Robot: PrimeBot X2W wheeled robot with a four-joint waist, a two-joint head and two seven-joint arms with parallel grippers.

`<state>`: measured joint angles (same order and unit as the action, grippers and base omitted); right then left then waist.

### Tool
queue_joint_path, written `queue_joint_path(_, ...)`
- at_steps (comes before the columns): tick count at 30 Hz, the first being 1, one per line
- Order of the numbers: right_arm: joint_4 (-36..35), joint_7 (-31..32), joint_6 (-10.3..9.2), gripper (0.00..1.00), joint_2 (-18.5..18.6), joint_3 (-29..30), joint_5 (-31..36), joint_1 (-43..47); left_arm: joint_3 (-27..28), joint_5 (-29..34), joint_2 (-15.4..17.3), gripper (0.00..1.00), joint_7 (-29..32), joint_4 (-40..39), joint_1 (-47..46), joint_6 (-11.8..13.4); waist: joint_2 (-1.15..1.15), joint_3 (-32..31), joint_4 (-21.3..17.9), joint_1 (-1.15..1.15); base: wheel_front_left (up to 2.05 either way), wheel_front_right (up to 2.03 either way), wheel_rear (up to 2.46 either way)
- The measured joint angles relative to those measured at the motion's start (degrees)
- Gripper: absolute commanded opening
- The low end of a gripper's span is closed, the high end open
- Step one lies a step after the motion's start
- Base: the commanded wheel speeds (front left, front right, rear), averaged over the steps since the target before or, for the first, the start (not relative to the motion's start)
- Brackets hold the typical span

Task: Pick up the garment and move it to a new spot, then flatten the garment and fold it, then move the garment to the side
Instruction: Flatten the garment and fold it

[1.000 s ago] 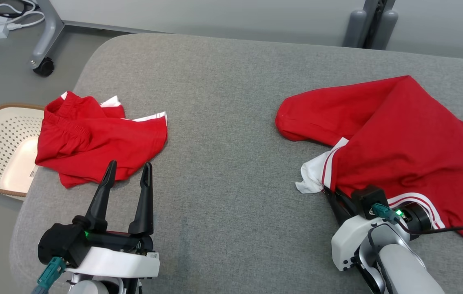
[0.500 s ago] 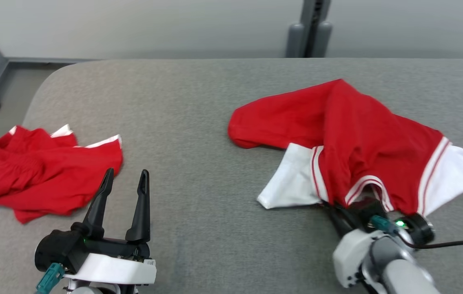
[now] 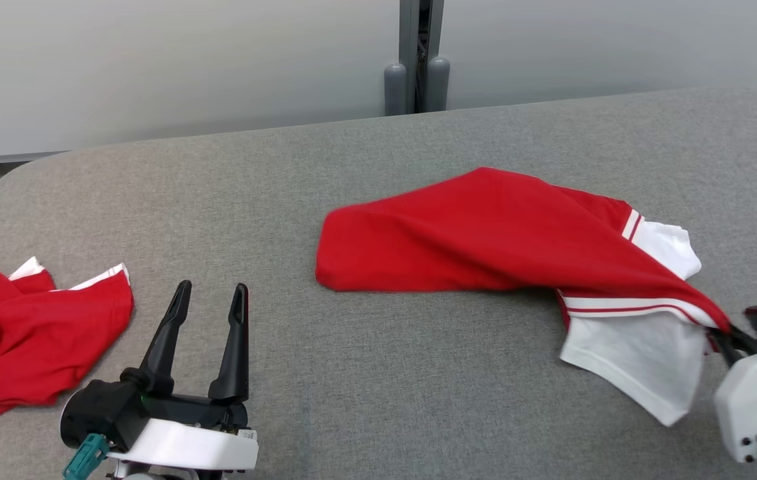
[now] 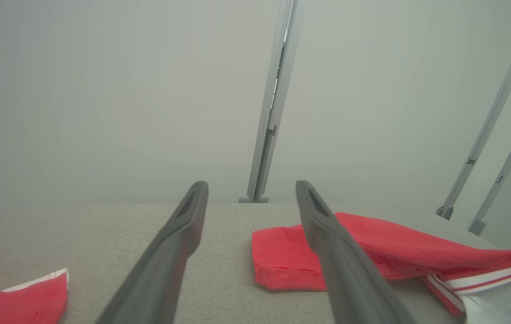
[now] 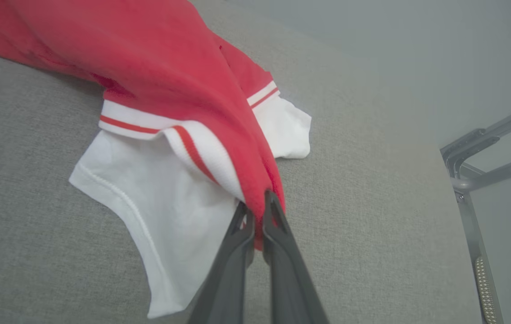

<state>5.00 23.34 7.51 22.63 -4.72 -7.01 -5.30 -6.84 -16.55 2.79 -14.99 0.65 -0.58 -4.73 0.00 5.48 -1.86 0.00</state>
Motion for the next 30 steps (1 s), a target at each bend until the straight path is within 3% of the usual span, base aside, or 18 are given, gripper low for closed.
queue_joint_path(9, 3.4, 3.2, 0.0, 0.0, 4.3, 7.0, -3.3, 1.1, -0.1, 0.0, 0.0, 1.0, 0.0, 0.1, -1.2, -0.3, 0.0, 1.3, -0.2, 0.0, 0.0, 0.0, 0.0)
queue_joint_path(10, 4.3, 3.5, 0.0, 0.06, 4.2, 7.8, -3.7, 1.0, -0.1, 0.1, 0.0, 1.0, 0.0, 0.3, -1.2, -0.3, 0.0, 1.5, -0.1, 0.0, 0.0, 0.0, 0.0)
queue_joint_path(11, 5.4, 3.8, 0.0, 0.78, 4.0, 8.5, -3.8, 0.5, -0.1, 0.3, 0.0, 1.0, 0.0, 0.4, -1.2, -0.5, 0.0, 1.6, -0.1, 0.0, 0.0, 0.0, 0.0)
queue_joint_path(12, 5.8, 3.4, 0.0, 1.0, 4.0, 8.7, -3.5, 0.2, -0.1, 0.3, 0.0, 1.0, 0.0, 0.5, -1.2, -0.7, 0.0, 1.7, 0.1, 0.0, 0.0, 0.0, 0.0)
queue_joint_path(22, 4.6, -0.4, -0.01, 1.0, 0.9, 7.1, -4.2, -4.8, 0.7, 0.6, 0.0, 1.0, 0.0, 1.0, -2.0, -1.1, 0.0, 2.0, 0.4, 0.0, 0.0, 0.0, 0.0)
queue_joint_path(30, -2.2, -10.4, -0.01, 1.0, -4.6, 5.3, -5.2, -8.2, 0.5, 0.7, 0.0, 1.0, 0.0, 0.9, -2.0, -1.2, 0.0, 1.6, -0.2, 0.0, 0.0, 0.0, 0.0)
